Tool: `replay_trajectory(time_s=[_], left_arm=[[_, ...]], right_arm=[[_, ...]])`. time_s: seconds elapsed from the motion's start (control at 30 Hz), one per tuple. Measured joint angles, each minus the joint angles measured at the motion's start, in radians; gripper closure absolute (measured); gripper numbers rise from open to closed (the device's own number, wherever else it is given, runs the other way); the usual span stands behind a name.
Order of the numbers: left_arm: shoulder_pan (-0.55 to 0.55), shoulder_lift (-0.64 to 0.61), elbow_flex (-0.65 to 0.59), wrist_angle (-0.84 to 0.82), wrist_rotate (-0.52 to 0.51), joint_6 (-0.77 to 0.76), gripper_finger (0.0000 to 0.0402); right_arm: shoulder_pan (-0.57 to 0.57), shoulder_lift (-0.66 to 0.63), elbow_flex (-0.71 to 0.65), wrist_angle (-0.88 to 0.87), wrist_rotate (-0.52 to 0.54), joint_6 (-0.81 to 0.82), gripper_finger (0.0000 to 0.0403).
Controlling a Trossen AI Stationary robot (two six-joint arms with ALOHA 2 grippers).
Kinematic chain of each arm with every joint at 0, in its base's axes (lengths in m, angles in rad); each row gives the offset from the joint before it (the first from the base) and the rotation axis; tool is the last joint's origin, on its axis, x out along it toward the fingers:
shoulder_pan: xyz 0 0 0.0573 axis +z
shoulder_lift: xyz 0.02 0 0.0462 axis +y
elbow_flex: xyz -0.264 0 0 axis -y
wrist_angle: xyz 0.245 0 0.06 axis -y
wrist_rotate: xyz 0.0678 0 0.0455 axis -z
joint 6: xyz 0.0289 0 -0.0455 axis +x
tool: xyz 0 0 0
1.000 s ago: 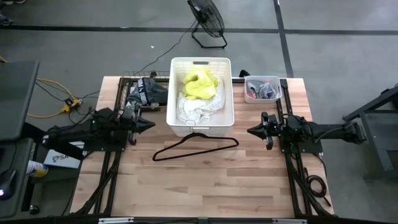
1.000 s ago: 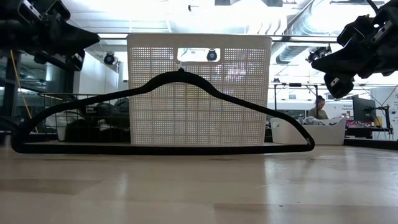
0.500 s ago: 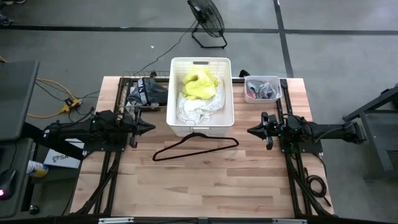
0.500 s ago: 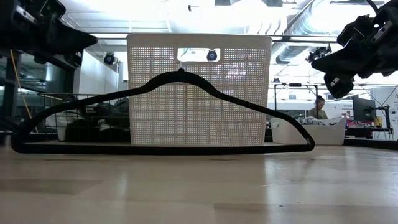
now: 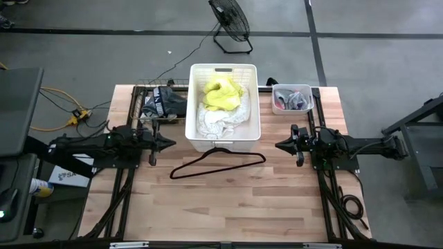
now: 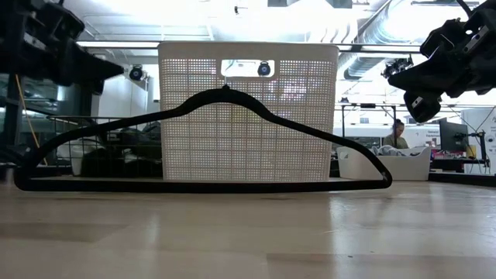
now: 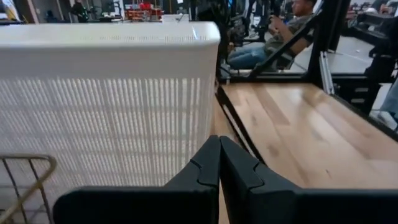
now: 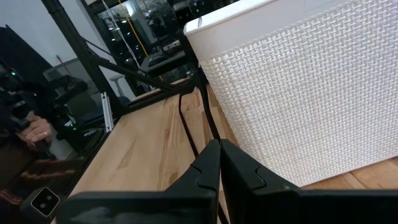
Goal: Pick & Place Cloths
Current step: Return to Home Position
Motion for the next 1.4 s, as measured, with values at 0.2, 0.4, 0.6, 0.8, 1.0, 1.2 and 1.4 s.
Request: replay_trajectory(time_s=[0.2,0.4,0.6,0.8,1.0,1.2,1.4], left_arm=[[0.0,0.0,-0.061,0.107,-0.017,0.048,0.0401],[0.0,0.0,-0.062,0.09,-0.021,0.088,0.0401],[0.0,0.012,-0.063,0.085,-0.02,0.083,0.0401],[0.0,0.012,-0.064,0.085,-0.02,0.075,0.0401],[0.0,0.012,-0.065,0.085,-0.02,0.075,0.0402],[0.0,0.012,-0.066,0.085,-0.019,0.074,0.0401],[0.0,0.012,-0.066,0.085,-0.019,0.074,0.0402]], right_arm=[[0.0,0.0,0.0,0.0,0.0,0.0,0.0399],[0.0,0.0,0.0,0.0,0.0,0.0,0.0399],[0.0,0.0,0.0,0.0,0.0,0.0,0.0399],[0.0,0.0,0.0,0.0,0.0,0.0,0.0399],[0.0,0.0,0.0,0.0,0.0,0.0,0.0399],[0.0,0.0,0.0,0.0,0.0,0.0,0.0399],[0.0,0.0,0.0,0.0,0.0,0.0,0.0399]])
